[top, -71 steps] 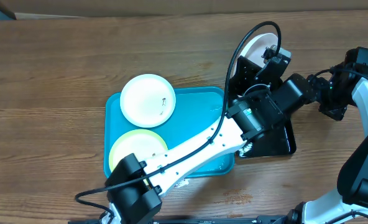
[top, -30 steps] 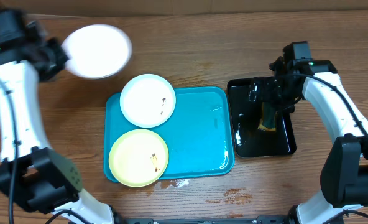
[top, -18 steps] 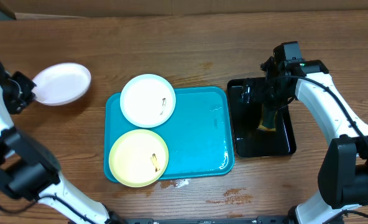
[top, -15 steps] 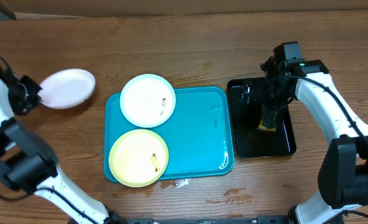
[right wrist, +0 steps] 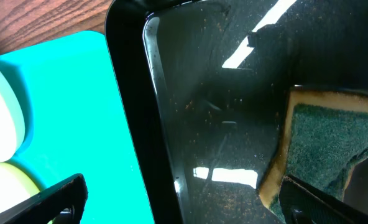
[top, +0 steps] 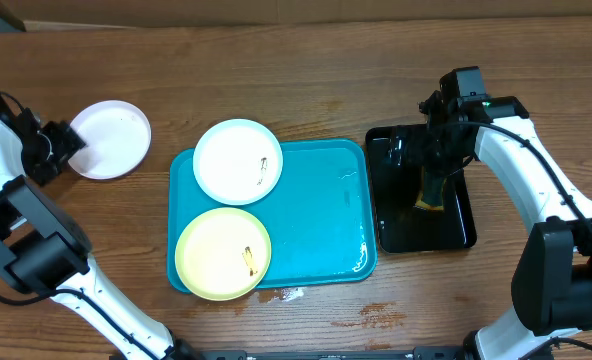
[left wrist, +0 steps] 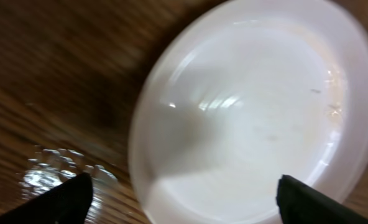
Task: Clean dirty plates on tray and stack at the side
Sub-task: 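Lower the white plate onto the table left of the teal tray, release, then move the left gripper to the white plate on the teal tray's right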
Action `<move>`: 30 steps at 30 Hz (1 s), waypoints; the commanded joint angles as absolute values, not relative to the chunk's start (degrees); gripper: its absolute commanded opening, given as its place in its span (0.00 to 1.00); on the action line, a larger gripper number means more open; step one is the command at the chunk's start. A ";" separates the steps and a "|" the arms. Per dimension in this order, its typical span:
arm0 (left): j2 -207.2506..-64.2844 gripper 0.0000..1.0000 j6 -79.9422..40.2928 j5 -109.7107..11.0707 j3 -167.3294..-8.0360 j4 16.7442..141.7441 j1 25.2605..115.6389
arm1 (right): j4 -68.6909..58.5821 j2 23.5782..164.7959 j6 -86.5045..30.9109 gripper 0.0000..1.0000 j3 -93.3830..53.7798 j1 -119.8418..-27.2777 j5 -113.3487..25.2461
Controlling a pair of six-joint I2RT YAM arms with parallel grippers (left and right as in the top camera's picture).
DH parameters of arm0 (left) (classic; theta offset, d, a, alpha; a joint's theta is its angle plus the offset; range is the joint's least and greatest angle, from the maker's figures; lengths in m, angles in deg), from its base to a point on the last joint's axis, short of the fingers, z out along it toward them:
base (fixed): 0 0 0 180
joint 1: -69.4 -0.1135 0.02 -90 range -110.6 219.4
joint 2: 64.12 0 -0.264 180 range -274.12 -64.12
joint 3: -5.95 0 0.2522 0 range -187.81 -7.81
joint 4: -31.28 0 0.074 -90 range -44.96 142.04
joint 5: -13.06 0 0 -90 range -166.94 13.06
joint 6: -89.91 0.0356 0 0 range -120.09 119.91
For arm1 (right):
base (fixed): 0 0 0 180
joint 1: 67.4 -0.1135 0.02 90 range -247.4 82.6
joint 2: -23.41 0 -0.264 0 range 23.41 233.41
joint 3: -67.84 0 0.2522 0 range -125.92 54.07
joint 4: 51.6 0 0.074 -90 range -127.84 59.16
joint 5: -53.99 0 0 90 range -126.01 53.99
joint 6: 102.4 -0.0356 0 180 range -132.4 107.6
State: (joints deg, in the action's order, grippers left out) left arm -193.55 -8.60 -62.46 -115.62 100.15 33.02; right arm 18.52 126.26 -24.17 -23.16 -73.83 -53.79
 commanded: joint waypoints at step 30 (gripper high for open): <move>-192.80 0.50 -5.48 -75.48 -126.72 125.90 68.03 | 22.56 125.17 -21.11 1.00 -23.00 -73.66 -53.68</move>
